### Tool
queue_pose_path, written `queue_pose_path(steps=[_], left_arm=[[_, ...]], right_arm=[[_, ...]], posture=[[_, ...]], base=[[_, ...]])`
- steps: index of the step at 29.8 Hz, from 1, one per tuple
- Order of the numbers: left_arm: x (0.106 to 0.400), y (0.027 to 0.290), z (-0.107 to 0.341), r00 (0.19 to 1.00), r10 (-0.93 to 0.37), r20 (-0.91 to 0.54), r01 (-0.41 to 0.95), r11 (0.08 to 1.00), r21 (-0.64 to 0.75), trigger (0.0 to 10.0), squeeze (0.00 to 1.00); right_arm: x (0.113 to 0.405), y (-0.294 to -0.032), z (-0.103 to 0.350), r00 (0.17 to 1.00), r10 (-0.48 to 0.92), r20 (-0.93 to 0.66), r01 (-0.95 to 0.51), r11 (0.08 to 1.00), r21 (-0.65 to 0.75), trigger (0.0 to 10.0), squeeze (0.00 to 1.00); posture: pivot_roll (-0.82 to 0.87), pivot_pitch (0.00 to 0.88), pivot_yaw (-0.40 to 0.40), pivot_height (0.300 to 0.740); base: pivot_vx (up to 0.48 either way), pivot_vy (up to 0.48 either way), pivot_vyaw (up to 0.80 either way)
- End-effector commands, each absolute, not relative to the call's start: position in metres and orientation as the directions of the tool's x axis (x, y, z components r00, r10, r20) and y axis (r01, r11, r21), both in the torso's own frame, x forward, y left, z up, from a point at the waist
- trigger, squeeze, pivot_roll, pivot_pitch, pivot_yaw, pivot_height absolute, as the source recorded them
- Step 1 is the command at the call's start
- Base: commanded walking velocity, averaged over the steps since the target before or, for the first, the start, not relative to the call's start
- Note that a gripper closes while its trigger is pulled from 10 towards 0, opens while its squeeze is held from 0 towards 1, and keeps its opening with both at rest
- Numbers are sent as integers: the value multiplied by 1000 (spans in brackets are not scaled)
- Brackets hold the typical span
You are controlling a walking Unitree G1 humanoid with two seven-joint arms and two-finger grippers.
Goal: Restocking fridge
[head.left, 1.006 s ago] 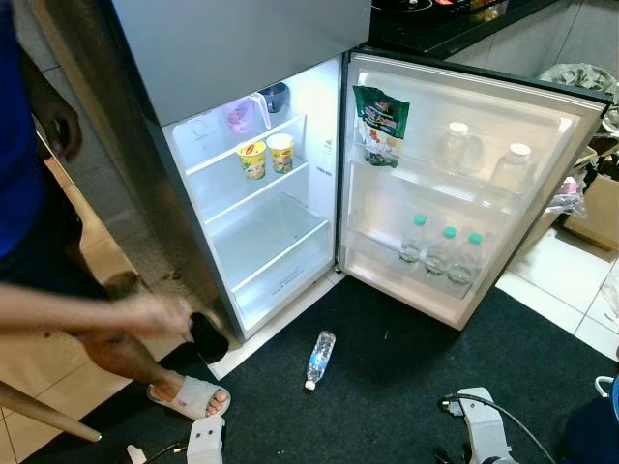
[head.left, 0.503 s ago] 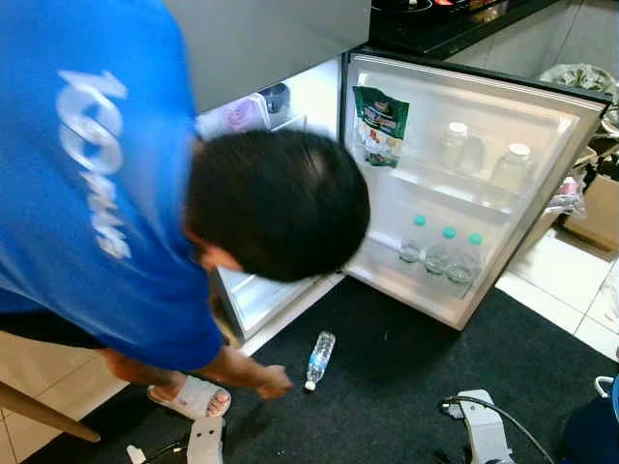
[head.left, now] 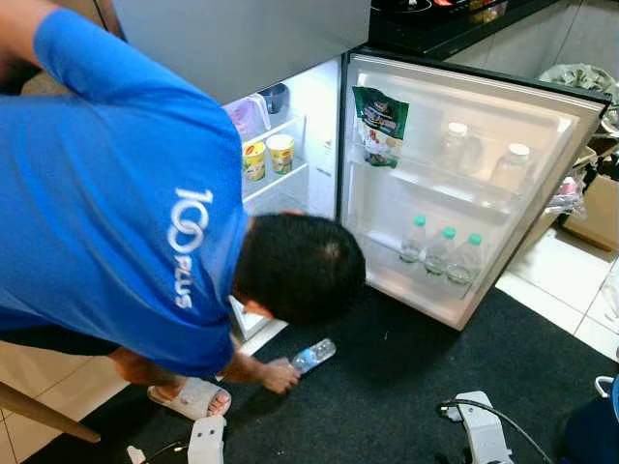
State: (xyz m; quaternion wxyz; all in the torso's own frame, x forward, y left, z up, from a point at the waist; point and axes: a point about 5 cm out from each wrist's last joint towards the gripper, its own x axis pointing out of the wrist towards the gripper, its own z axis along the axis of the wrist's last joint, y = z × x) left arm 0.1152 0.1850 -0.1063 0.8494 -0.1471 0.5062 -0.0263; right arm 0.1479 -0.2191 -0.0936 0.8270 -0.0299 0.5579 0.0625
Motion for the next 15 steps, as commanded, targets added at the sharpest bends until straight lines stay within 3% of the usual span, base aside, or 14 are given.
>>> queue_pose_path(steps=[1, 15], left_arm=[[101, 184, -111, 436, -194, -879, -119, 955, -270, 10000, 0], [102, 183, -111, 437, -195, -878, -117, 956, -271, 10000, 0]], right_arm=[[147, -220, -94, 367, 65, -928, -137, 990, 15, 10000, 0], [146, -223, -94, 364, 60, -930, -142, 990, 8, 10000, 0]], posture=[[-18, 0, 5, 740], [-18, 0, 5, 740]], base=[[0, 0, 0], [0, 0, 0]])
